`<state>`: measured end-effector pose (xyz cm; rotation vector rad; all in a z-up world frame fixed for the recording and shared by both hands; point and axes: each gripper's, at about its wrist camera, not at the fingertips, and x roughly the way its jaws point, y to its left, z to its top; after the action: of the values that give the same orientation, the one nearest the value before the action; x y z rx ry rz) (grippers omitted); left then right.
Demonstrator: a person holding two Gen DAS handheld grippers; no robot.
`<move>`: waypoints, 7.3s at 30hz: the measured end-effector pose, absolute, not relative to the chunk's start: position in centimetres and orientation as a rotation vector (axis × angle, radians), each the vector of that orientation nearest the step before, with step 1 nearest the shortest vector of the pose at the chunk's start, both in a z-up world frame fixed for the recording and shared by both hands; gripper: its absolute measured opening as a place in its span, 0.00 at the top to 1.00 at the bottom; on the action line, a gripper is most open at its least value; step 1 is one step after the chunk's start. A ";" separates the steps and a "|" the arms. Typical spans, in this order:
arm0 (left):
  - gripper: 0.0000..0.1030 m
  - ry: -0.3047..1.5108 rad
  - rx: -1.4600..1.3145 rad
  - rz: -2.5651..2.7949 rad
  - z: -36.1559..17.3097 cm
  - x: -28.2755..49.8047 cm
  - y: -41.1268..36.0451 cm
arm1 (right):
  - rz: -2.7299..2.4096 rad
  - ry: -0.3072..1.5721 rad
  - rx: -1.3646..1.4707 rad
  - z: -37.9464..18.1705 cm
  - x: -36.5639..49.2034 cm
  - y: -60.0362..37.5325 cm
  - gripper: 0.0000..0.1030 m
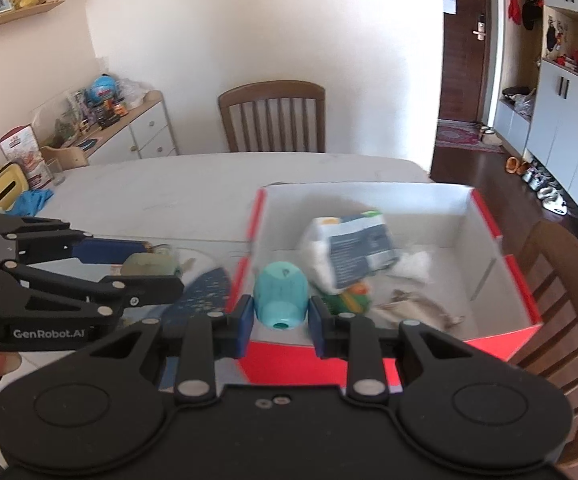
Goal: Organize objects
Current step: 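Carry the teal ball and soap bar over the red box and lower them, then open both tools to release the teal ball and soap bar into the box, then move both tools back over the black bead bag and plush face charm, then grasp the black bead bag with right tool while left tool grasps the plush face charm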
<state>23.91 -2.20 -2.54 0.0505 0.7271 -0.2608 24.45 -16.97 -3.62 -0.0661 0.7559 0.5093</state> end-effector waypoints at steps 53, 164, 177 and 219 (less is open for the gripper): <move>0.52 1.164 0.109 -0.272 -13.2 39.2 -11.9 | 0.494 1.085 -0.256 -14.3 42.0 -20.7 0.73; 0.00 0.723 -0.112 -0.102 -4.3 27.1 23.2 | 0.572 0.781 -0.087 -6.7 21.7 1.2 0.03; 0.00 0.907 -0.162 -0.101 -10.8 30.5 23.3 | 0.632 0.885 -0.211 -11.6 22.1 5.6 0.06; 0.52 0.888 -0.214 -0.094 -12.4 29.7 21.5 | 0.694 0.973 -0.307 -16.8 21.7 10.0 0.63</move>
<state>29.69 21.54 -12.40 -0.2139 0.8878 -0.0940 21.67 10.00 -16.78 -0.3068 0.9732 0.6942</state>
